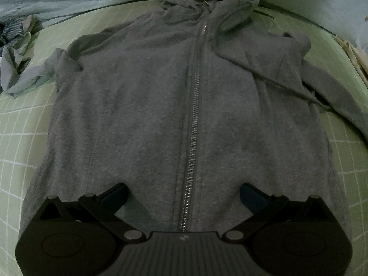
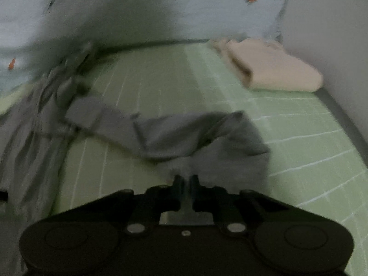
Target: Fold clothes
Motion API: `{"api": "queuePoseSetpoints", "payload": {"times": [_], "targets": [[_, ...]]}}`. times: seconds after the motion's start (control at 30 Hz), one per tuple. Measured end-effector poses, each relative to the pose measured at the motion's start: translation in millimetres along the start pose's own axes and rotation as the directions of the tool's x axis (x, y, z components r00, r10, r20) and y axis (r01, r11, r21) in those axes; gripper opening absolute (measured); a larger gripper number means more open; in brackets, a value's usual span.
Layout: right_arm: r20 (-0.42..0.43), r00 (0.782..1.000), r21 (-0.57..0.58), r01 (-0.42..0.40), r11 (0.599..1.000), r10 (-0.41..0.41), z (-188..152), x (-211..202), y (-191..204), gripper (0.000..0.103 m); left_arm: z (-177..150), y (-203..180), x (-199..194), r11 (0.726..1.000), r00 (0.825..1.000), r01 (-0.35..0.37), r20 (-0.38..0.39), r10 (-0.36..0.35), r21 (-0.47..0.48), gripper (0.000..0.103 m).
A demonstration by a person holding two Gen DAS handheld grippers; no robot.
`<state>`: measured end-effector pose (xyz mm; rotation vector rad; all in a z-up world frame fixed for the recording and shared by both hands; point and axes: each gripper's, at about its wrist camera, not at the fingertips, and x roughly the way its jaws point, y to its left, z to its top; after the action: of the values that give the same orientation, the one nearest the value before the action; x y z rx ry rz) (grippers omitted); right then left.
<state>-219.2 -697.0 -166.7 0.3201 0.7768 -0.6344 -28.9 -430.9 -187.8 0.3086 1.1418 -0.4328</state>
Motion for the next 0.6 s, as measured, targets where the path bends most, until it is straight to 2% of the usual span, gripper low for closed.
{"api": "queuePoseSetpoints", "payload": {"times": [0.17, 0.23, 0.37, 0.5, 0.53, 0.6], "targets": [[0.163, 0.983, 0.072, 0.068, 0.995, -0.079, 33, -37, -28, 0.007, -1, 2, -1, 1.000, 1.000, 0.001, 0.007, -0.001, -0.001, 0.103], [0.236, 0.964, 0.128, 0.094, 0.987, -0.123, 49, -52, -45, 0.007, 0, 3, -1, 1.000, 1.000, 0.002, 0.006, -0.002, -0.001, 0.103], [0.353, 0.911, 0.260, 0.126, 0.957, -0.215, 79, -81, -81, 0.007, 0, 4, -1, 1.000, 1.000, 0.003, 0.003, -0.003, 0.000, 0.103], [0.401, 0.870, 0.317, 0.161, 0.935, -0.286, 95, -97, -100, 0.006, 0, 4, -2, 1.000, 1.000, 0.003, 0.004, -0.003, 0.000, 0.103], [0.401, 0.866, 0.315, 0.175, 0.933, -0.297, 96, -96, -103, 0.006, 0, 4, -2, 1.000, 1.000, 0.003, 0.005, -0.003, 0.000, 0.103], [0.343, 0.885, 0.305, 0.214, 0.928, -0.317, 94, -79, -108, 0.006, -1, 4, -2, 1.000, 1.000, 0.003, 0.007, -0.003, 0.000, 0.103]]}}
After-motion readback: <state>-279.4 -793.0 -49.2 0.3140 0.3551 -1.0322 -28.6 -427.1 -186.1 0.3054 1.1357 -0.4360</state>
